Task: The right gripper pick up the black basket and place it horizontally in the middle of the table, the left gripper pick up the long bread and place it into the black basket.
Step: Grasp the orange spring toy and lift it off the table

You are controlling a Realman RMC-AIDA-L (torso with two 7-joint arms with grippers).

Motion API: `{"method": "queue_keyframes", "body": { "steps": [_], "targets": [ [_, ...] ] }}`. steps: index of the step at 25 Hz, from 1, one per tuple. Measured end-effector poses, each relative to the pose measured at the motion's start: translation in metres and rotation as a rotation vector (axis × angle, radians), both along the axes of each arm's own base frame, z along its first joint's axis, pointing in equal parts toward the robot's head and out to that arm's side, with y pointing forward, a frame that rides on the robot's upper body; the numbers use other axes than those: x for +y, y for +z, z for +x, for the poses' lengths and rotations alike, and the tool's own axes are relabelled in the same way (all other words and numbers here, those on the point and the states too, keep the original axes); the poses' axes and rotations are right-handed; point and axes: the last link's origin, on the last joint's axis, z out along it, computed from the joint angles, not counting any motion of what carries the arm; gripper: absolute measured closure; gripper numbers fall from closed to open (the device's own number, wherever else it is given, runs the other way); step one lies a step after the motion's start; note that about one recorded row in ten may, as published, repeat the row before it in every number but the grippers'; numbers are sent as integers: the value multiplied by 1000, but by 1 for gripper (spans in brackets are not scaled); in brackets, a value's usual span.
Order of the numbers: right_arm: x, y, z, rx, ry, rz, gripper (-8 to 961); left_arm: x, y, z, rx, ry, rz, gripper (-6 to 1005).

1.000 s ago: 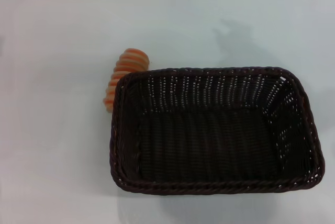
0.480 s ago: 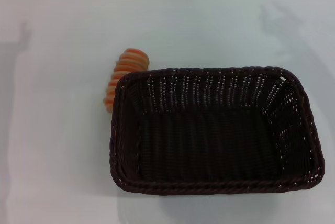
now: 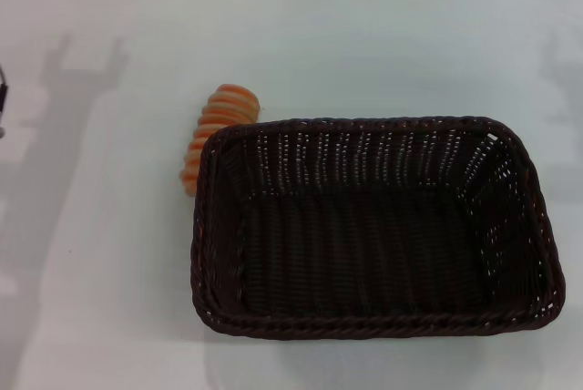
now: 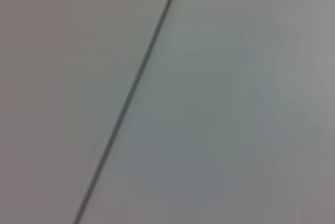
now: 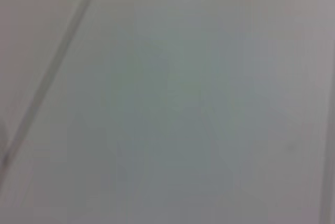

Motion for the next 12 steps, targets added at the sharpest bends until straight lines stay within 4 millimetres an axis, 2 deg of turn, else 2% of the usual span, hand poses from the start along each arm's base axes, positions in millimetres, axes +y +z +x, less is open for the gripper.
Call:
{"method": "queue_keyframes", "body": {
  "steps": [1,4,5,6,10,11,12],
  "targets": [
    [0,0,0,0,0,0,635,0,0,0,0,0,0,161],
    [-10,0,22,26,-17,88,635,12,-7,10,-5,8,-67,161],
    [-18,2,36,55,-41,140,635,18,-11,16,-11,16,-115,161],
    [-18,2,36,55,-41,140,635,18,-11,16,-11,16,-115,161],
    [-29,7,67,136,-101,185,635,33,-14,34,-30,54,-233,161],
    [-29,7,67,136,-101,185,635,33,-14,34,-30,54,-233,162],
    [-30,8,75,152,-115,182,635,37,-15,42,-24,92,-283,162]
  ]
}}
